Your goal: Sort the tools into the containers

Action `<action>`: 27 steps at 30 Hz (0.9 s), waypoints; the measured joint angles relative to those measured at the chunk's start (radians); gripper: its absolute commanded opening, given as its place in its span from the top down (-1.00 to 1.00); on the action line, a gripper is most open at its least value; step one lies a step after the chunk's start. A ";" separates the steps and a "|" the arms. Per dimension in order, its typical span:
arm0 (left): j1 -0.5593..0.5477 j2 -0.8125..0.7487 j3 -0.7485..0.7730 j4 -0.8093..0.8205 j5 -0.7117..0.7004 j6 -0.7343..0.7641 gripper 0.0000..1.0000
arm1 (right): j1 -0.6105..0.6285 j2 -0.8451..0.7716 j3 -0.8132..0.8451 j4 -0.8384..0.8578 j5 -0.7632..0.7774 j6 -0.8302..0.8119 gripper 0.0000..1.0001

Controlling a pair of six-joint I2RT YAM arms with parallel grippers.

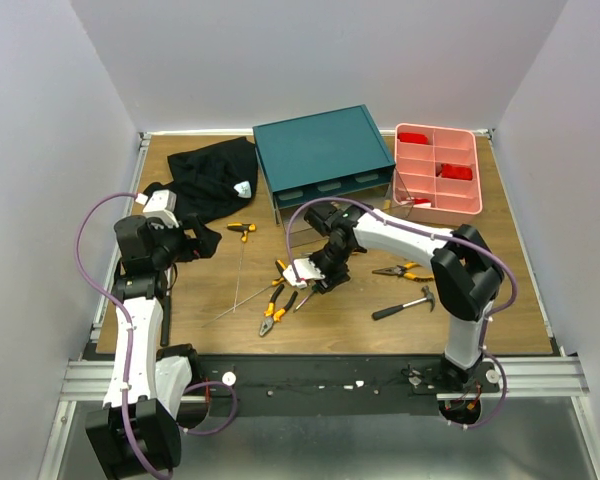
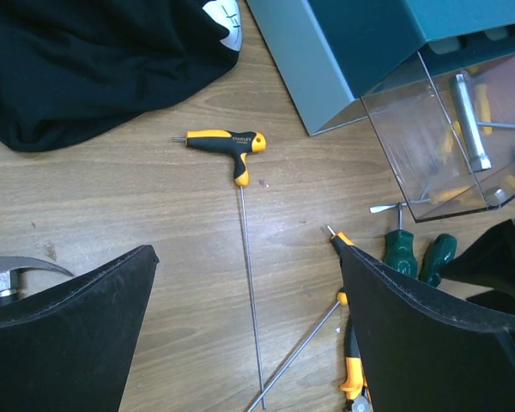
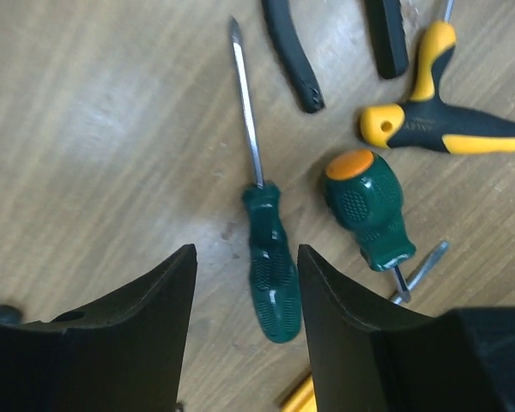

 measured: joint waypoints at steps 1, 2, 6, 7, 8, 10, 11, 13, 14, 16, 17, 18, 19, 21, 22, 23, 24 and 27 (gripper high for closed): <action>0.002 0.000 0.000 -0.001 0.000 0.000 -0.98 | 0.000 0.006 -0.003 0.017 0.017 0.002 -0.14; 0.004 0.000 0.000 -0.001 0.000 0.000 -0.98 | 0.000 0.011 -0.006 0.035 0.034 0.004 -0.14; 0.012 -0.001 0.000 -0.001 0.000 -0.001 -0.98 | 0.000 0.039 -0.028 0.103 0.091 0.012 -0.08; 0.015 -0.002 0.000 -0.001 0.000 -0.001 -0.98 | 0.000 0.044 -0.034 0.113 0.102 0.013 -0.03; 0.016 -0.002 0.000 -0.001 0.000 -0.001 -0.98 | 0.002 0.055 -0.047 0.133 0.120 0.013 0.03; 0.019 -0.005 0.000 -0.001 0.000 -0.002 -0.98 | 0.003 0.051 -0.055 0.146 0.143 0.009 0.47; 0.019 -0.008 -0.002 -0.001 0.000 -0.003 -0.98 | 0.007 0.048 -0.064 0.155 0.155 0.006 0.59; 0.020 -0.009 -0.003 -0.001 0.000 -0.005 -0.98 | 0.016 0.033 -0.082 0.171 0.175 -0.005 0.84; 0.021 -0.009 -0.004 -0.001 0.000 -0.006 -0.98 | 0.021 0.028 -0.089 0.176 0.185 -0.009 0.88; 0.021 -0.008 -0.006 -0.001 0.001 -0.012 -0.98 | 0.031 0.015 -0.099 0.177 0.195 -0.015 0.98; 0.021 -0.008 -0.006 -0.001 0.001 -0.013 -0.98 | 0.033 0.005 -0.104 0.169 0.194 -0.012 0.99; 0.021 -0.007 -0.006 0.000 0.003 -0.016 -0.98 | 0.034 -0.008 -0.105 0.138 0.191 -0.010 0.99; 0.021 -0.005 -0.006 0.001 0.004 -0.019 -0.98 | 0.034 -0.025 -0.104 0.104 0.183 -0.006 0.99; 0.021 0.006 -0.006 0.009 0.006 -0.023 -0.98 | 0.034 -0.081 -0.089 0.021 0.154 0.003 0.99; 0.014 0.018 -0.006 0.014 0.008 -0.026 -0.98 | 0.034 -0.107 -0.066 -0.021 0.141 0.008 0.99; 0.011 0.029 -0.005 0.019 0.009 -0.027 -0.98 | 0.034 -0.148 -0.024 -0.062 0.123 0.020 0.99; 0.006 0.043 -0.004 0.025 0.011 -0.029 -0.98 | 0.034 -0.183 0.023 -0.090 0.106 0.033 0.99; -0.013 0.086 0.004 0.042 0.013 -0.035 -0.98 | 0.032 -0.265 0.153 -0.124 0.088 0.074 0.99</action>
